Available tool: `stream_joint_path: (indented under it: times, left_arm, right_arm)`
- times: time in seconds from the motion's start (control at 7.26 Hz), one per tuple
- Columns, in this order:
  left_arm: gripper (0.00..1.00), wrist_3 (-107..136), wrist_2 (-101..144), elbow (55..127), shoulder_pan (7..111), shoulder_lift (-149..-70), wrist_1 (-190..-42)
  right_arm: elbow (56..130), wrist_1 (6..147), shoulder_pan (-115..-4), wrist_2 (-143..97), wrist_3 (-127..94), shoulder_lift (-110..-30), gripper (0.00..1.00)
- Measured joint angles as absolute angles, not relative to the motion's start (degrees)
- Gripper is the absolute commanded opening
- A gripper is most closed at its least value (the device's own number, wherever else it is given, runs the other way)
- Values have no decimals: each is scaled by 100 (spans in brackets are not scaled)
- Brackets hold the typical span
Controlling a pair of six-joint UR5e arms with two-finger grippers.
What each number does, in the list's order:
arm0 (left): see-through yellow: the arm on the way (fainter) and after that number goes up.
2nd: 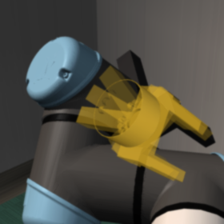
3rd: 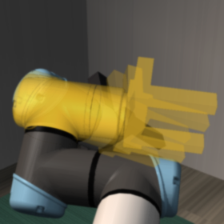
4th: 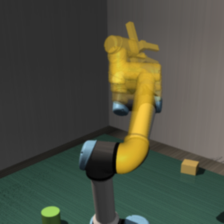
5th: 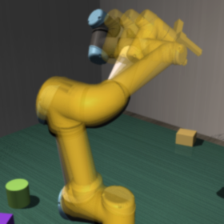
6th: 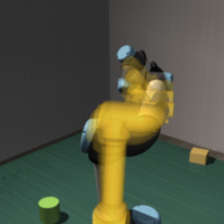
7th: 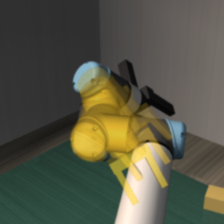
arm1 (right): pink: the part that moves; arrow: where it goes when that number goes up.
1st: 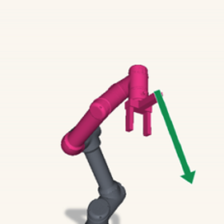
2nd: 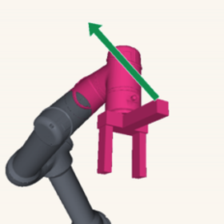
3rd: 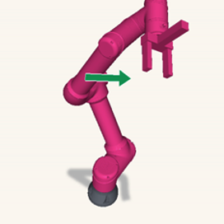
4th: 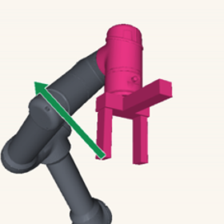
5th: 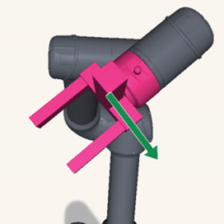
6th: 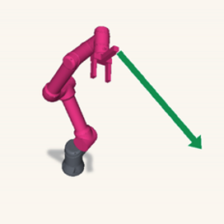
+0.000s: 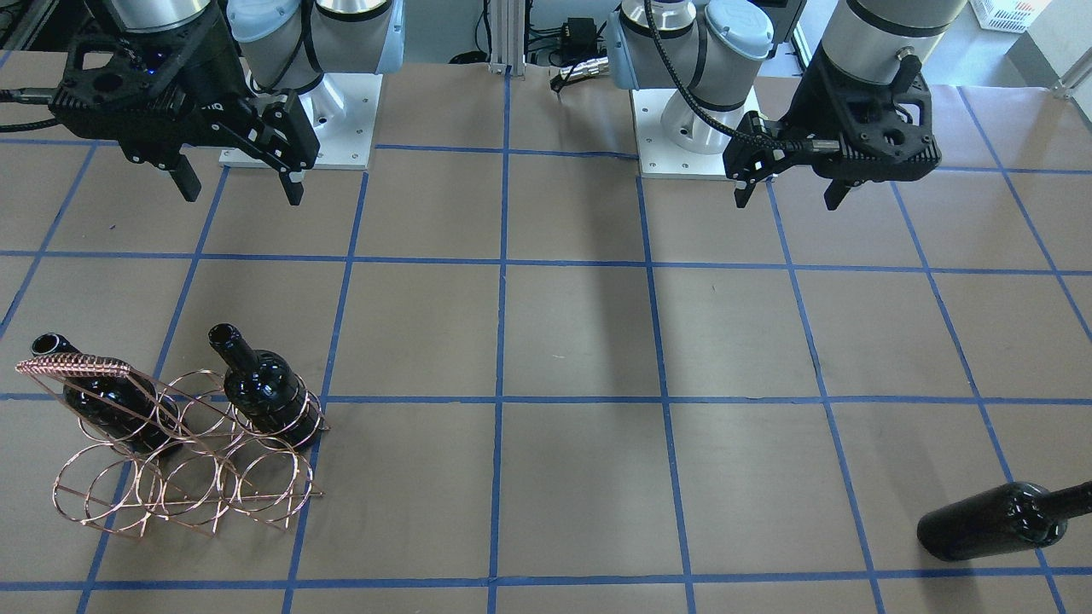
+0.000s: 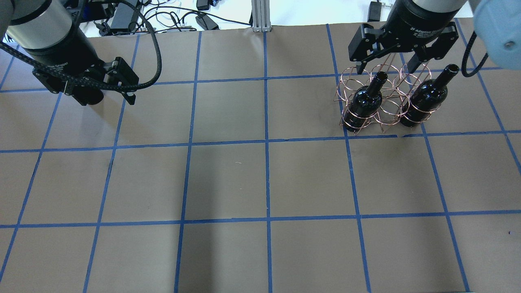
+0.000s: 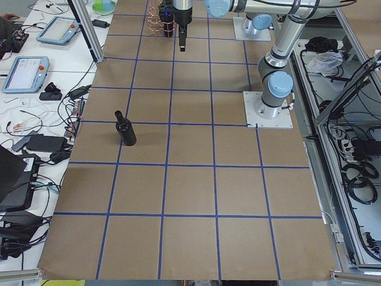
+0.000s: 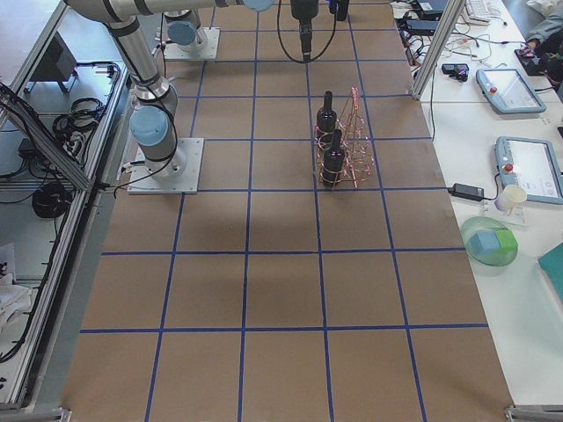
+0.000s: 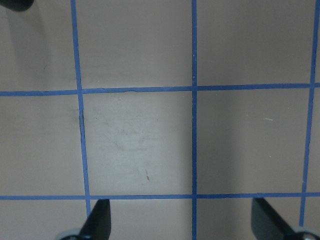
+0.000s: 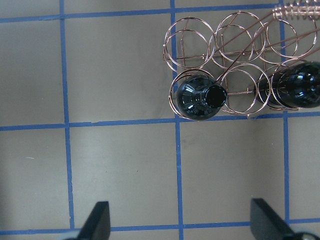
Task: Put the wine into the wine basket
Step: 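Grasp the dark wine bottle by its neck with the left gripper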
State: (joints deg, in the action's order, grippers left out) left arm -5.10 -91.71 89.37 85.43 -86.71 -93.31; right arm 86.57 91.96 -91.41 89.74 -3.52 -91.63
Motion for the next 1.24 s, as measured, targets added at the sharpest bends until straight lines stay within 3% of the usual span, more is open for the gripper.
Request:
stream_joint_path:
  times: [1.24]
  left_arm:
    - [100,-914,-9168,8659,8033,-8915,-9133]
  right_arm:
    - [8662,9188,-9141,8974,-352,-9160,100]
